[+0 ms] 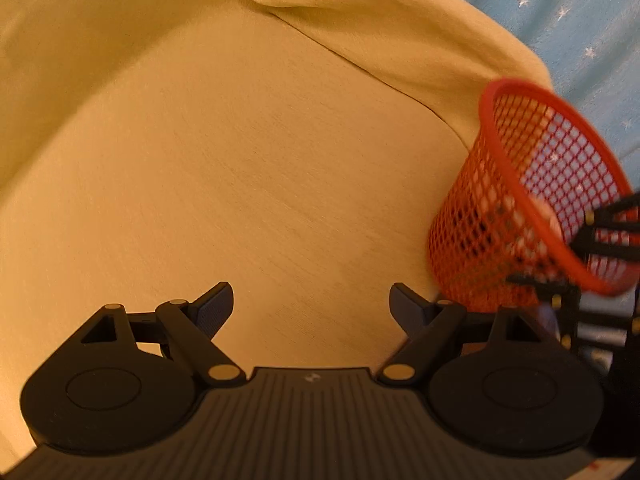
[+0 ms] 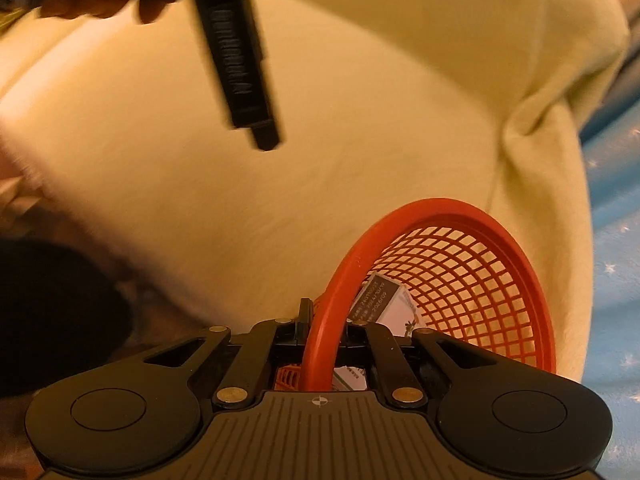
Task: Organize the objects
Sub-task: 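Carry the filled orange basket off the sofa down to the floor with the right gripper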
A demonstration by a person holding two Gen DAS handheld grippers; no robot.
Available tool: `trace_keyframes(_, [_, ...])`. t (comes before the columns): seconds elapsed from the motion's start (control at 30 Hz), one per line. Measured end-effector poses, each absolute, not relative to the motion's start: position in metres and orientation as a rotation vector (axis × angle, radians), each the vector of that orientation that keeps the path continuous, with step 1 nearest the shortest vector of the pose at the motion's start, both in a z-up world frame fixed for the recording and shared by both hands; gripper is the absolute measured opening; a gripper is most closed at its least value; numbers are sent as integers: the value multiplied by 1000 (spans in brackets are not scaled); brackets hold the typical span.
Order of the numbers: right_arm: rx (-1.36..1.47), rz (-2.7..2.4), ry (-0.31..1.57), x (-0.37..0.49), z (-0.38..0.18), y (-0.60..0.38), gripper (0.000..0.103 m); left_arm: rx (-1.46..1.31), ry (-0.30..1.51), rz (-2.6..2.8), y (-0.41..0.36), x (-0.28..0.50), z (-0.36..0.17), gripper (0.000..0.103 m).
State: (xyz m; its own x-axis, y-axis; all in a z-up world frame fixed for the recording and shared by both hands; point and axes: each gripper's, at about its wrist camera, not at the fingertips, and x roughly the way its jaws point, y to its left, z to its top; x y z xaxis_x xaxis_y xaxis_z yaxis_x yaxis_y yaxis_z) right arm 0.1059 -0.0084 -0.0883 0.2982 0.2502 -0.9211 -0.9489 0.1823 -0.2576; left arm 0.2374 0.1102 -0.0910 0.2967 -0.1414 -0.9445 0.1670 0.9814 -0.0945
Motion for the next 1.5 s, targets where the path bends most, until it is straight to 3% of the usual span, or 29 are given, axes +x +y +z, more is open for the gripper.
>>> trace_keyframes(0.3, [-1142, 1288, 775, 48, -95, -114, 3, -108, 1253, 20, 33, 158, -84, 82])
trace_keyframes(0.63, [-1318, 1316, 763, 6, -157, -208, 3, -234, 1296, 120, -21, 90, -144, 82])
trace_keyframes(0.83, [-1346, 1275, 780, -4, -231, -212, 3, -210, 1286, 93, -24, 77, -199, 83])
trace_keyframes(1.3, [-1374, 1243, 705, 16, -469, -195, 3, -215, 1288, 102, -16, 53, -378, 83])
trace_keyframes(1.5, [-1328, 1204, 728, 28, -522, -184, 4, -243, 1317, 91, -26, 46, -415, 83])
